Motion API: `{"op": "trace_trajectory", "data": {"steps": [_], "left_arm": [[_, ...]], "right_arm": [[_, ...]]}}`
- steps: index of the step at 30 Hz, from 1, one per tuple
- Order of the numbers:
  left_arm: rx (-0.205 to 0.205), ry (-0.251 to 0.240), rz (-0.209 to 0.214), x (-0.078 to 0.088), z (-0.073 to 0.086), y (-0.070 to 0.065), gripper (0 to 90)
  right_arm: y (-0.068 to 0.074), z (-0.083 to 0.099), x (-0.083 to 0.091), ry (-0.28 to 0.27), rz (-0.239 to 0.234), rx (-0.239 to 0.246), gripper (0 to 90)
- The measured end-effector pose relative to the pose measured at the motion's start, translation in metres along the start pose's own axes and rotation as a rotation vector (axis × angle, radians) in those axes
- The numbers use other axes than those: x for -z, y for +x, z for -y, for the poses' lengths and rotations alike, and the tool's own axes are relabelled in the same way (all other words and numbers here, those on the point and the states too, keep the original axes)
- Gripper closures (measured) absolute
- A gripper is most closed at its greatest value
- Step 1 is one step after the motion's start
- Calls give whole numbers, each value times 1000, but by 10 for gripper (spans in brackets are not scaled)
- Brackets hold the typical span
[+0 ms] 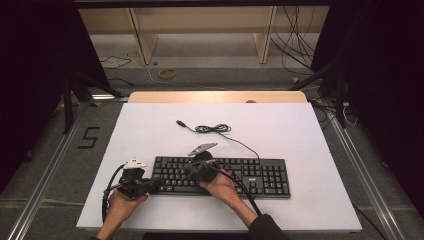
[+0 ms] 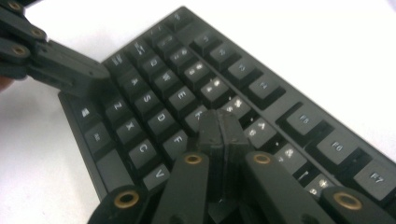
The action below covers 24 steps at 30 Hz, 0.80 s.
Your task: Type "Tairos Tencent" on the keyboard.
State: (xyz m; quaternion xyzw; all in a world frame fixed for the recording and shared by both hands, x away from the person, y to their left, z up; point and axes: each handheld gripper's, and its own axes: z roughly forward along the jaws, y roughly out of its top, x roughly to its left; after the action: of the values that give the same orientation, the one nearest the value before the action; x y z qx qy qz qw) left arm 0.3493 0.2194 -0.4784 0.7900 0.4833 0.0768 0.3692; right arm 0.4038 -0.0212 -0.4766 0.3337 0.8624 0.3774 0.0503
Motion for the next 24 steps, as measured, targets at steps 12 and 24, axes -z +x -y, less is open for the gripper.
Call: {"op": "trace_trajectory", "data": {"steps": [12,24], "left_arm": [[-4,1,-7,0,0,-1,892],[-4,-27,3,4,-3,-3,868]], "right_arm": [[1,1,-1,-1,-7,-14,900],[-3,-1,13,-61,-18,-40,900]]}}
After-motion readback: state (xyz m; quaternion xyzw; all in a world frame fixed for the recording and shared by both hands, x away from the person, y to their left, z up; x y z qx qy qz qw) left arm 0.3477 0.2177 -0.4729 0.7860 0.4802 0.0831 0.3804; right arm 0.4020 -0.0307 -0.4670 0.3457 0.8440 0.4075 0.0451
